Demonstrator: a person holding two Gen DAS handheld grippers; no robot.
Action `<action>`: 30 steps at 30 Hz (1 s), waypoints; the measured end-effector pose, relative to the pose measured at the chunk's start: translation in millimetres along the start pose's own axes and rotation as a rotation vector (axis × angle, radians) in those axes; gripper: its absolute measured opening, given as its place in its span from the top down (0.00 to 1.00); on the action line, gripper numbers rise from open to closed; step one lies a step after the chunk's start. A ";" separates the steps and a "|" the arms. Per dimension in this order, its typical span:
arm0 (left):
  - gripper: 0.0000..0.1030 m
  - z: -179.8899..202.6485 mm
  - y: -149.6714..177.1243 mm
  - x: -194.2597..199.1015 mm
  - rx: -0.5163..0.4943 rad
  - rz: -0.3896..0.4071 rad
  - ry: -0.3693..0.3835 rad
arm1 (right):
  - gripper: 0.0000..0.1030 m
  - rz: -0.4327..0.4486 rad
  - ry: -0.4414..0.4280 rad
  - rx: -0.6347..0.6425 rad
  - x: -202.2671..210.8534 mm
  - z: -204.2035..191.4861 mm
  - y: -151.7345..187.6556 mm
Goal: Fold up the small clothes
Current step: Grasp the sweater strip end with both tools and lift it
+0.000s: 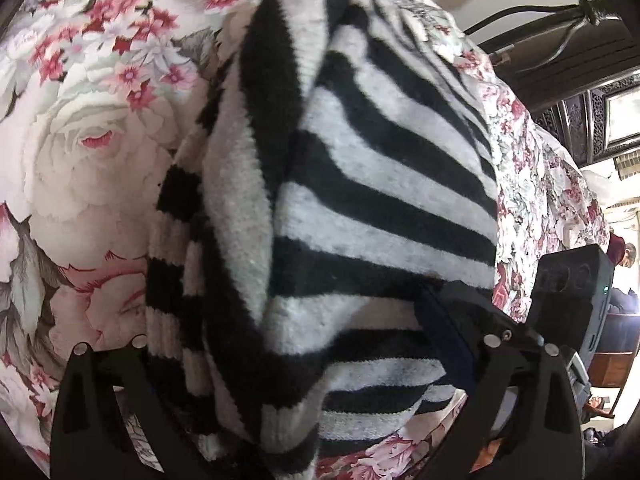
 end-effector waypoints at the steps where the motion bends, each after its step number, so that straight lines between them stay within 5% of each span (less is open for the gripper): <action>1: 0.09 -0.5 0.6 3.0 -0.007 0.006 0.002 | 0.21 0.004 -0.005 0.002 3.3 -0.7 -0.5; 6: 0.09 10.5 7.5 16.6 -0.032 0.031 0.061 | 0.35 0.029 -0.060 -0.023 30.6 -0.3 -1.7; 11: 0.10 17.9 19.4 6.7 -0.032 0.009 -0.003 | 0.39 0.002 -0.047 -0.039 33.1 12.7 9.7; 30: 0.20 134.7 62.5 36.9 -0.200 0.073 0.030 | 0.41 0.106 -0.065 -0.032 156.4 26.7 27.0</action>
Point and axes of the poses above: each gripper's, at about its wrist camera, not at the fingertips, and x roughly against the way its jaws point, z to its right, y to its underside, the point moved 7 cm from there along -x, roughly the way its jaws point, and after that the axes turned 2 degrees about y, right-handed, at the moved point
